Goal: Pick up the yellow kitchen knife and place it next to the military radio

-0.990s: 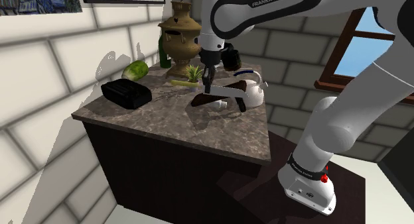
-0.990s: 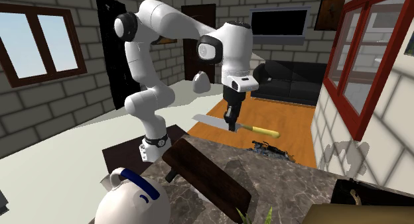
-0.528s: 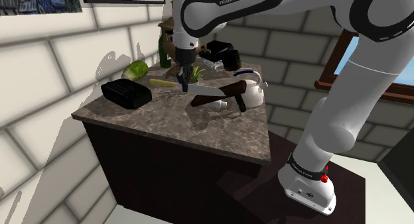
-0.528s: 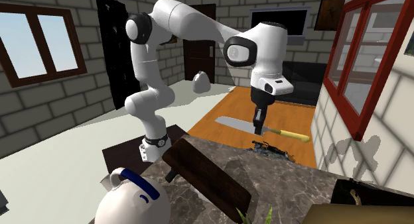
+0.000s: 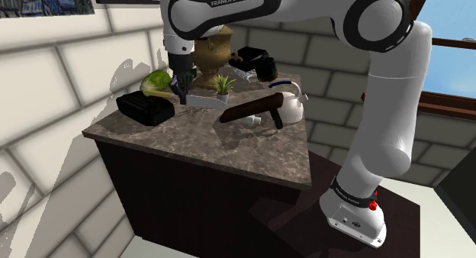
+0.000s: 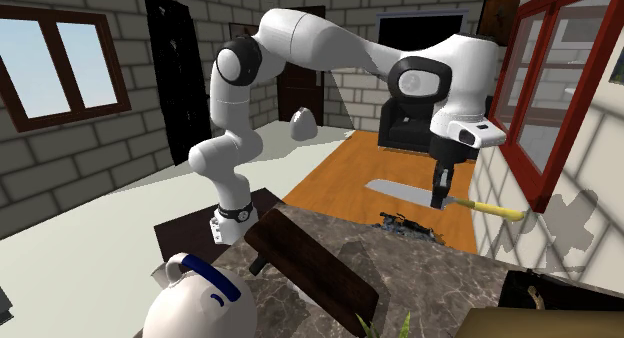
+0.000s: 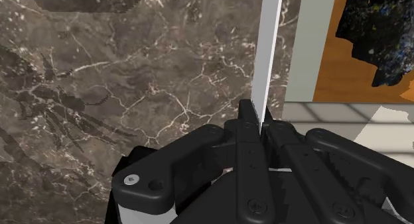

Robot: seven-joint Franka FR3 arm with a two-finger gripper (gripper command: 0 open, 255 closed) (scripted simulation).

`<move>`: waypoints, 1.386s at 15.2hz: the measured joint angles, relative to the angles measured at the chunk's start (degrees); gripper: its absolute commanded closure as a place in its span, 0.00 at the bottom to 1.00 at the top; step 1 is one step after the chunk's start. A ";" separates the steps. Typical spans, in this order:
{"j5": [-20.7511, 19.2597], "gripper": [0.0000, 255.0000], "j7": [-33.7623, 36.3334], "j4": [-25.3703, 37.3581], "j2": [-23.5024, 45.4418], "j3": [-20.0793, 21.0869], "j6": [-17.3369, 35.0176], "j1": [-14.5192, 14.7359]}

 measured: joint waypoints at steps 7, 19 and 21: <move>-0.92 1.00 0.80 1.41 4.27 -0.03 2.73 0.69; -1.44 1.00 0.92 -4.66 6.54 -0.26 11.01 0.75; -1.57 1.00 0.98 -5.42 7.08 -0.31 12.31 0.79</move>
